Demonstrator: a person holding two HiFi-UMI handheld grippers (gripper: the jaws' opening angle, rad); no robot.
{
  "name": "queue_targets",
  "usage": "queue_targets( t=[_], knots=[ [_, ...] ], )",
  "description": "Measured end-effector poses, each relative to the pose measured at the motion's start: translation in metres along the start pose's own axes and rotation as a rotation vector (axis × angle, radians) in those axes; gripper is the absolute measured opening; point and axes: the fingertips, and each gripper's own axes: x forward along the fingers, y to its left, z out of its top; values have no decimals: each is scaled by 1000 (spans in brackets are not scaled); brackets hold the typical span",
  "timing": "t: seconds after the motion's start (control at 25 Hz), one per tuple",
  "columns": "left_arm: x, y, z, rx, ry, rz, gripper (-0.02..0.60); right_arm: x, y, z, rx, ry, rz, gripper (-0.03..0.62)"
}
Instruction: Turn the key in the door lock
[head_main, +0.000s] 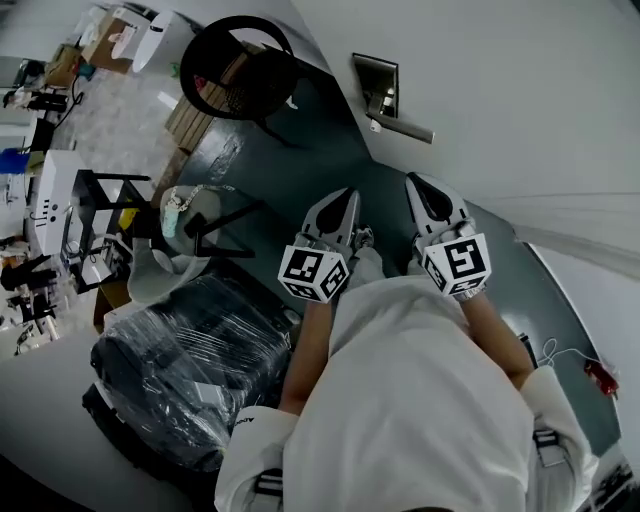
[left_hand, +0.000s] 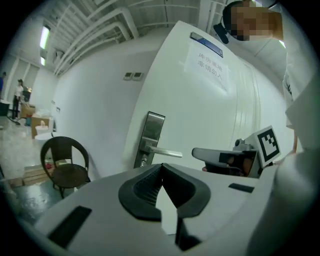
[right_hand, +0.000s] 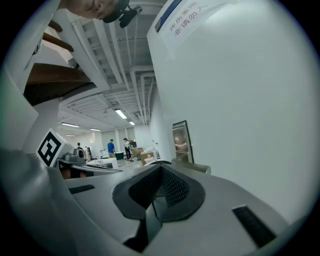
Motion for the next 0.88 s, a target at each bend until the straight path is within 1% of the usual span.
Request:
queue_targets(
  t=[0.12, 0.28, 0.36, 0.44, 0.52, 0.6, 0.72, 0.8, 0.88],
  knots=[
    [-25, -3, -4, -10, -29, 128, 9, -5, 13, 9, -8, -10, 97, -8],
    [-55, -2, -24, -44, -59, 262, 9, -7, 33, 0, -25, -1, 216, -8],
    [-66, -8, -26, -28, -79, 313, 9, -9, 47, -3, -59, 3, 306, -8],
    [-76, -15, -20, 9, -102, 371, 9, -14, 61, 5, -96, -14, 403, -8],
    [-84, -21, -14, 34, -126, 428, 9, -20, 67, 17, -109, -37, 459, -8],
    [-89, -28, -10, 42, -143, 452, 9, -26, 66, 26, -91, -47, 458, -8],
    [-90, -41, -5, 71, -156, 424, 9, -33, 67, 33, -71, -63, 436, -8],
    [-93, -51, -1, 103, -159, 402, 9, -41, 73, 33, -93, -62, 442, -8],
    [-103, -61, -1, 118, -158, 401, 9, -54, 81, 31, -126, -40, 457, -8]
  ],
)
